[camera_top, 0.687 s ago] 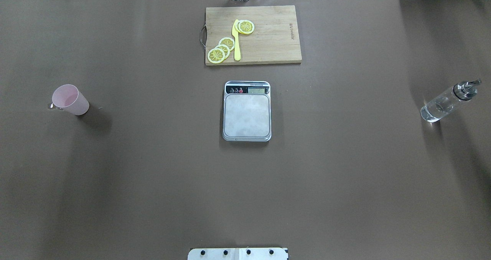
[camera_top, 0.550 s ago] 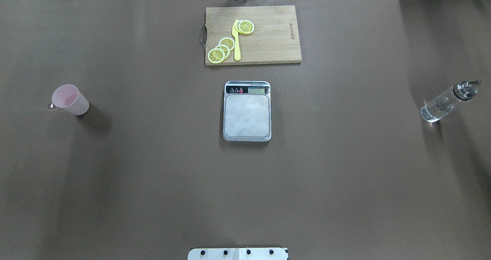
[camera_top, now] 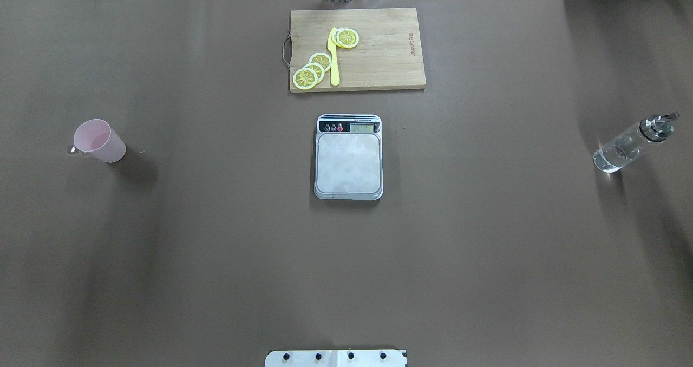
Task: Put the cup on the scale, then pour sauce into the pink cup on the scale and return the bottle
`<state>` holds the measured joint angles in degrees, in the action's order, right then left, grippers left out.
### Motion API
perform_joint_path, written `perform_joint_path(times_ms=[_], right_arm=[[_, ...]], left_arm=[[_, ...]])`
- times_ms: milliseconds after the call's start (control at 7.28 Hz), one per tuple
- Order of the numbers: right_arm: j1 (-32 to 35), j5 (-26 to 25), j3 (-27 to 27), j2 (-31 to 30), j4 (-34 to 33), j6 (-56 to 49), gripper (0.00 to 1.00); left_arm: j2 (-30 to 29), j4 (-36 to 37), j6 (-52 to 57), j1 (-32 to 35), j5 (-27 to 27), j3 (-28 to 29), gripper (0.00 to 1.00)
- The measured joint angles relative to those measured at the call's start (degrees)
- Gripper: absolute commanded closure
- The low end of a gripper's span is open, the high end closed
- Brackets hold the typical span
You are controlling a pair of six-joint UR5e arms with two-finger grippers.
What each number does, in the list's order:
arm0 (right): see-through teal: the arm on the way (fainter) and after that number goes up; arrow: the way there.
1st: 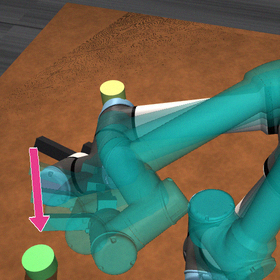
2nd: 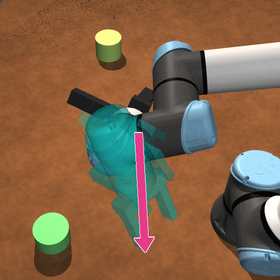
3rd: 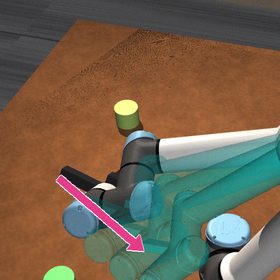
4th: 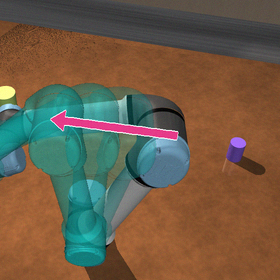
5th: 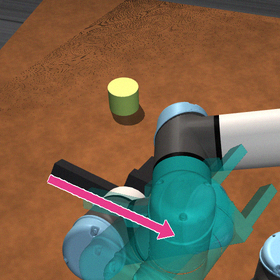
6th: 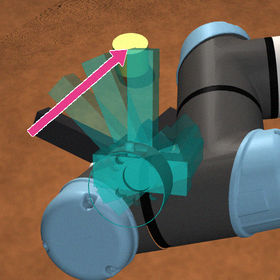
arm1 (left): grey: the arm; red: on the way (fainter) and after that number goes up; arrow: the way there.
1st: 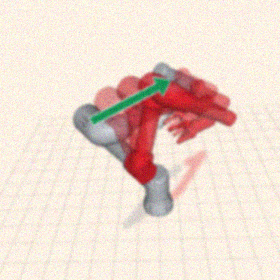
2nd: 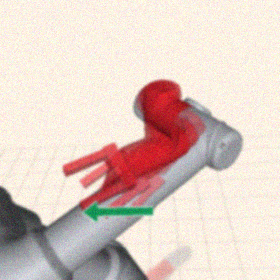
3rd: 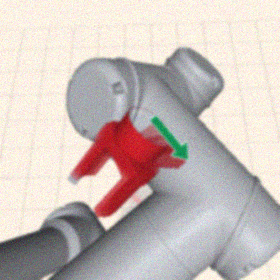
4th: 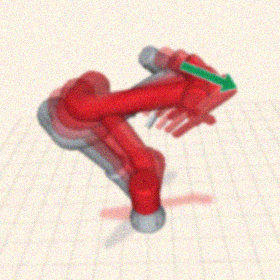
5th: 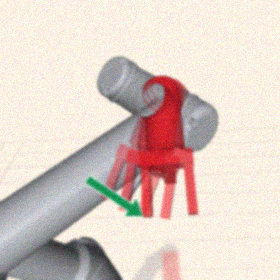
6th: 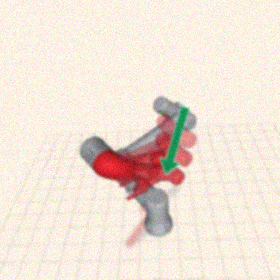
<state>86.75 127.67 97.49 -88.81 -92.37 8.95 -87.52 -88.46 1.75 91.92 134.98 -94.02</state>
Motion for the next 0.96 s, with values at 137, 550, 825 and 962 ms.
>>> perform_joint_path(times_ms=[137,550,825,962], right_arm=[[0.00,0.60,0.30,-0.45,0.09,-0.07,0.00],[0.01,1.83,0.55,-6.35,11.54,-0.01,0.00],[0.01,4.59,0.14,-9.79,20.93,-0.60,0.00],[-0.02,6.35,-0.21,-10.42,25.04,-1.35,0.00]], left_arm=[[-1.41,0.40,-3.42,-0.95,0.09,-0.66,0.01],[-7.94,0.65,-15.62,-7.65,-0.04,-1.08,0.01],[-12.15,0.66,-23.43,-12.89,-0.10,-1.07,0.01],[-13.45,0.63,-26.17,-15.10,-0.09,-1.07,0.01]])
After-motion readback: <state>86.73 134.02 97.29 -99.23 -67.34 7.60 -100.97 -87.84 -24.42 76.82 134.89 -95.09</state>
